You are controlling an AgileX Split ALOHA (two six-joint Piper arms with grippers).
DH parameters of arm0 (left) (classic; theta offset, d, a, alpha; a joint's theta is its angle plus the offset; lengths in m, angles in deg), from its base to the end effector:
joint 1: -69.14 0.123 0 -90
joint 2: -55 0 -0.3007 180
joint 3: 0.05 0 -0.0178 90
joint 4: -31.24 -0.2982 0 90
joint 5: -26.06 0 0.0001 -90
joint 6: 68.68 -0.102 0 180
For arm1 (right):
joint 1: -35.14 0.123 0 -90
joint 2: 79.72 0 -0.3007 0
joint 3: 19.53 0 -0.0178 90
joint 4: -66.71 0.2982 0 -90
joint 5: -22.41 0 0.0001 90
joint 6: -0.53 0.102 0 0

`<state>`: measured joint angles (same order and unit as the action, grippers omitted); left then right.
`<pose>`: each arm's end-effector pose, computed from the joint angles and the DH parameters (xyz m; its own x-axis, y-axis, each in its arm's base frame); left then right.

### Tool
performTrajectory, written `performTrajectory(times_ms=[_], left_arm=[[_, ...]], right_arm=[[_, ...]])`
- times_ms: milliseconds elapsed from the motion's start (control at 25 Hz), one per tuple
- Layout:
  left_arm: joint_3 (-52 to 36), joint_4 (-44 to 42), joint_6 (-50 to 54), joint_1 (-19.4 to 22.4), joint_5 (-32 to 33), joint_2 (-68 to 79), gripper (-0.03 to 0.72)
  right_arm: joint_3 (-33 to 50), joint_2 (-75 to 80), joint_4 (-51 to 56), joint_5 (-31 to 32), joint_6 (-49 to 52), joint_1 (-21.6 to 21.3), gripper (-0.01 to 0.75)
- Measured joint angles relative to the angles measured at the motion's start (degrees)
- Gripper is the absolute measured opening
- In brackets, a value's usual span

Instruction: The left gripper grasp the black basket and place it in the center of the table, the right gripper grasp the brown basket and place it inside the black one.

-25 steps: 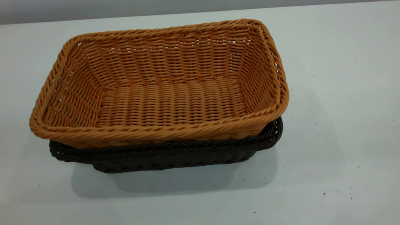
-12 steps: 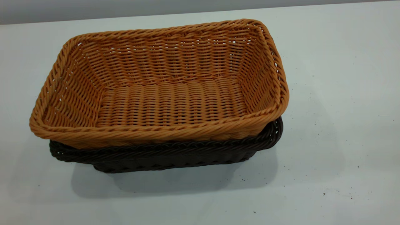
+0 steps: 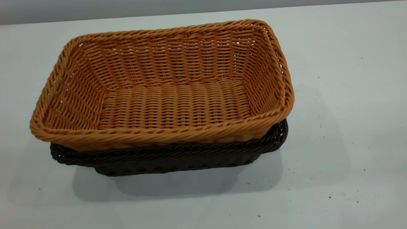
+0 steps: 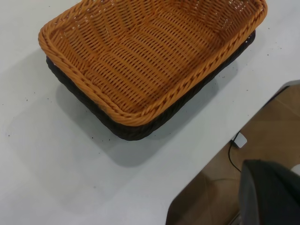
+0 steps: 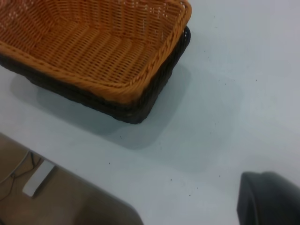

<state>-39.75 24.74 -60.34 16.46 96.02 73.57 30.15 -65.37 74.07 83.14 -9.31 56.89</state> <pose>0.0323 -0.0244 0.3281 -0.4507 0.4169 -0.7893 0.6960 0.7178 -0.0184 0.0444 0.0300 0.2865 -0.4745 -0.3054 -0.8256 -0.5082 0.8608 -0.0263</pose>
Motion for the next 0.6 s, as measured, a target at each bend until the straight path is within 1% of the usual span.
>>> performTrajectory(times_ms=[240,400,600], left_arm=[[-4.75,0.0,-1.29,0.0,-0.29,-0.06,-0.001],[-9.28,1.15,-1.29,0.0,-4.83,-0.06,-0.001],[-11.84,2.53,-1.43,0.0,-7.69,-0.06,-0.001]], right_arm=[[0.0,0.0,0.0,0.0,0.0,0.0,0.0],[0.0,0.0,0.0,0.0,0.0,0.0,0.0],[0.0,0.0,0.03,0.0,0.0,0.0,0.0]])
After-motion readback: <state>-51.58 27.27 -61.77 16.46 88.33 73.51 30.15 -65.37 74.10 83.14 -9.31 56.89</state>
